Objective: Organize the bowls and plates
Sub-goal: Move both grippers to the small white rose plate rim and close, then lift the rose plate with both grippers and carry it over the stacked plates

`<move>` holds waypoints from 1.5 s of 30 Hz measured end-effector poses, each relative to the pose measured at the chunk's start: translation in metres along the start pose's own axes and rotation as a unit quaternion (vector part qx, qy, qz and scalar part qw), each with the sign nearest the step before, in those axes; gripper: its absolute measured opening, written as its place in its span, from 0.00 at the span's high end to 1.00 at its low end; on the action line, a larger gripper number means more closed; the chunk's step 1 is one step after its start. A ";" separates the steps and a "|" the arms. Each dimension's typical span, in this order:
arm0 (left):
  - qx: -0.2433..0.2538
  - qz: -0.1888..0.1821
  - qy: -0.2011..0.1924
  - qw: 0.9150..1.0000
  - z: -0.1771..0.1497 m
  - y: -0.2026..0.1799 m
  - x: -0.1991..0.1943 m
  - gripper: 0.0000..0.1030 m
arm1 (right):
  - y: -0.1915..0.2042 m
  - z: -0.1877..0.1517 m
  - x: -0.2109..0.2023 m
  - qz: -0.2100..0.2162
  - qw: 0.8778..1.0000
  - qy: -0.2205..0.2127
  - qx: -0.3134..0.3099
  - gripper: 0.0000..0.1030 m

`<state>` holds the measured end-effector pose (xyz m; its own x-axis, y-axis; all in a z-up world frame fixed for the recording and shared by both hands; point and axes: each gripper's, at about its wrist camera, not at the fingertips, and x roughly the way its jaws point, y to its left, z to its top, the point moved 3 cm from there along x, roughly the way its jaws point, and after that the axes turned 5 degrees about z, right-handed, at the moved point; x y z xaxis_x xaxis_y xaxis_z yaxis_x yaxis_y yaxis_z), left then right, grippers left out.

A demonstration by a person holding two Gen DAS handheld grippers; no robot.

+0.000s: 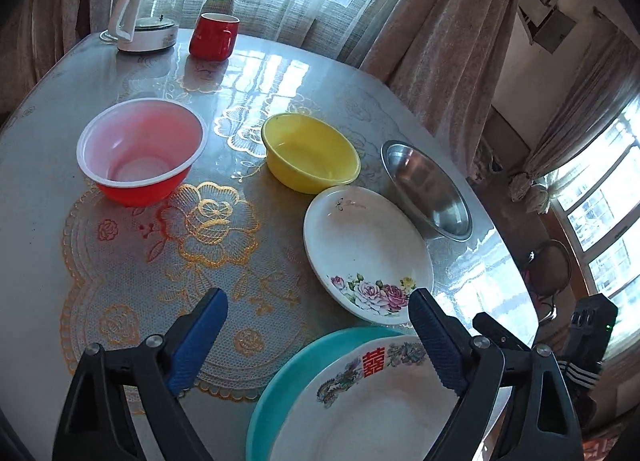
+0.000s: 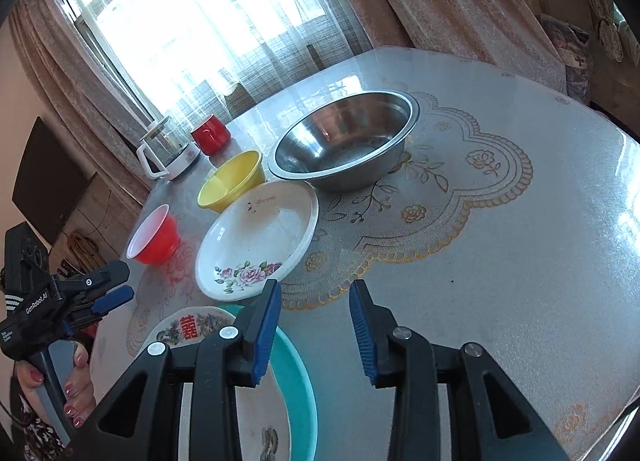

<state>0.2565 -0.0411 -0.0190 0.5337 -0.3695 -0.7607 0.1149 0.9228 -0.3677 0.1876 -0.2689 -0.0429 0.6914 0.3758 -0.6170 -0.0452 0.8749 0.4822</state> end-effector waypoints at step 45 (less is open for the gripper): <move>0.106 0.049 0.056 0.992 0.019 -0.021 0.063 0.79 | 0.009 0.035 0.093 0.063 0.993 0.096 0.009 0.82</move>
<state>0.3033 -0.0815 -0.0490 0.4556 -0.2751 -0.8466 0.2459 0.9529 -0.1773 0.2771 -0.2365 -0.0738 0.5312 0.5340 -0.6577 -0.1077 0.8126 0.5728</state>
